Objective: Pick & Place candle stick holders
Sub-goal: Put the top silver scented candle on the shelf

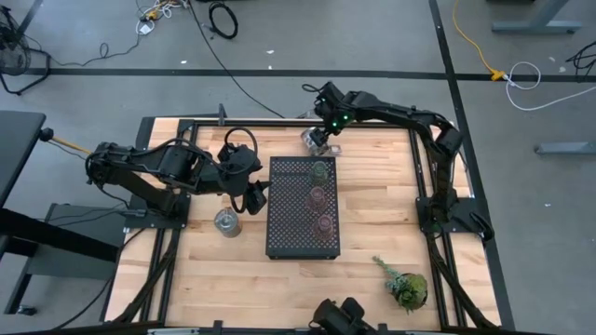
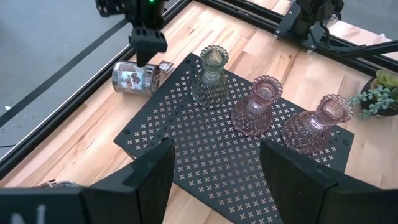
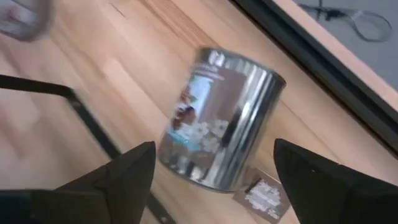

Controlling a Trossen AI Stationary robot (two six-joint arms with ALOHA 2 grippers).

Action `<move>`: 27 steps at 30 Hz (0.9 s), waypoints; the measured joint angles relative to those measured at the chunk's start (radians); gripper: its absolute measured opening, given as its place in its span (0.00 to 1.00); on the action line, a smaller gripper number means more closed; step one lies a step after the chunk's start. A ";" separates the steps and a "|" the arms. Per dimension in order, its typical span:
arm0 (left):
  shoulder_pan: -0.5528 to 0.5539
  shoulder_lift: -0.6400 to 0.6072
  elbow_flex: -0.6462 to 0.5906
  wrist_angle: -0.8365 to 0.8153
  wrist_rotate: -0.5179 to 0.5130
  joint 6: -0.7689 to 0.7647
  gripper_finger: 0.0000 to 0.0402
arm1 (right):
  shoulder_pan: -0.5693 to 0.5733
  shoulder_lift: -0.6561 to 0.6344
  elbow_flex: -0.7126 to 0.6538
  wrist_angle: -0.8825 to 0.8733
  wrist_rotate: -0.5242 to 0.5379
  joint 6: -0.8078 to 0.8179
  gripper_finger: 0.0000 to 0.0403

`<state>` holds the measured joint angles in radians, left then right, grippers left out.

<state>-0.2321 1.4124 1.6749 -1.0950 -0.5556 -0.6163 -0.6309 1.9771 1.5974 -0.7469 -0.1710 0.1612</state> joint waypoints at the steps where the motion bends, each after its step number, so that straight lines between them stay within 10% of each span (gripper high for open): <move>1: 0.000 0.000 0.000 0.000 0.000 0.000 0.59 | 0.000 0.009 0.000 -0.006 0.005 0.000 0.82; 27: 0.000 0.000 0.000 0.009 -0.013 -0.001 0.59 | 0.016 0.105 0.002 0.028 0.019 0.093 0.85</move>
<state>-0.2320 1.4124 1.6749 -1.0863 -0.5682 -0.6174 -0.6152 2.0826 1.5998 -0.7184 -0.1521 0.2544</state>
